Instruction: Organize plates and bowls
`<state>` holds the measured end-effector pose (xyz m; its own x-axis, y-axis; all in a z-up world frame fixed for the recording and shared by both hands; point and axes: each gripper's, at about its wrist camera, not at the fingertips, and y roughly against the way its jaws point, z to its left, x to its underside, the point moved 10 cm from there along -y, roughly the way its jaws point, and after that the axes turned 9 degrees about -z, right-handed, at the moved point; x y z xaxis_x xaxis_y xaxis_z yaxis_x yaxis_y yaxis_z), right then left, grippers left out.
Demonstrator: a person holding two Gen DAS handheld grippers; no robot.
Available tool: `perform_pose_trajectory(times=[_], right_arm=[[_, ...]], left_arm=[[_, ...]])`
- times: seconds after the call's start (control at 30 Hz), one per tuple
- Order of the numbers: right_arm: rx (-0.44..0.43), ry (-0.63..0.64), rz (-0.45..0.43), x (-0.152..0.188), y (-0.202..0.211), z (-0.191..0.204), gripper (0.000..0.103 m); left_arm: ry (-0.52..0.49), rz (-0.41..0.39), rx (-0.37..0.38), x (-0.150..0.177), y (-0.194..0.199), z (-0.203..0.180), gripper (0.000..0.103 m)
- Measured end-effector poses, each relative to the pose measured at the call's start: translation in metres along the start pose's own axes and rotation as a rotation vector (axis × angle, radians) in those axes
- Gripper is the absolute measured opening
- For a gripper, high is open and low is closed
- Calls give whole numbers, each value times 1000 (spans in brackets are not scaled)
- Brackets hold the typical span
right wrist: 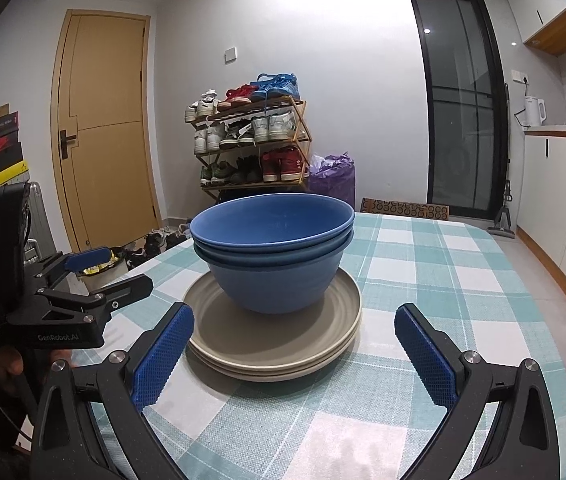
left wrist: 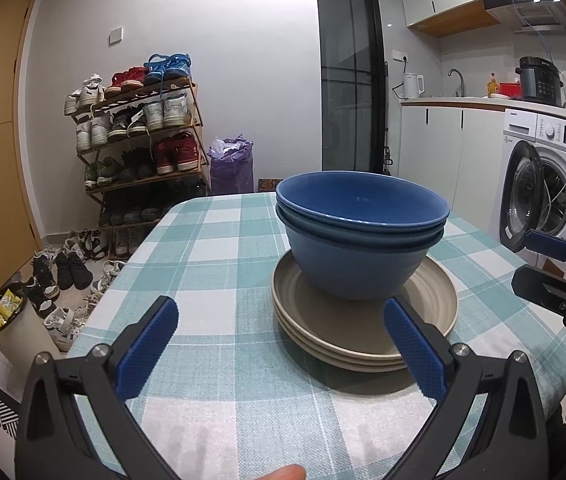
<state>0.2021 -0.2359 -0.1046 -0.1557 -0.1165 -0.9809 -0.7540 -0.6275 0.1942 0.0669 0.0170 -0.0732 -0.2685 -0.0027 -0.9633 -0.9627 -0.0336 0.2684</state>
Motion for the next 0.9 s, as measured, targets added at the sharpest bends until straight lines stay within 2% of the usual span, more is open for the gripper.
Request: perform_pose_trajectory(times=[0.9], right_arm=[[14,-7,-8,5,-5,-6,102]], left_arm=[[18,9,1,10,-3,3,103]])
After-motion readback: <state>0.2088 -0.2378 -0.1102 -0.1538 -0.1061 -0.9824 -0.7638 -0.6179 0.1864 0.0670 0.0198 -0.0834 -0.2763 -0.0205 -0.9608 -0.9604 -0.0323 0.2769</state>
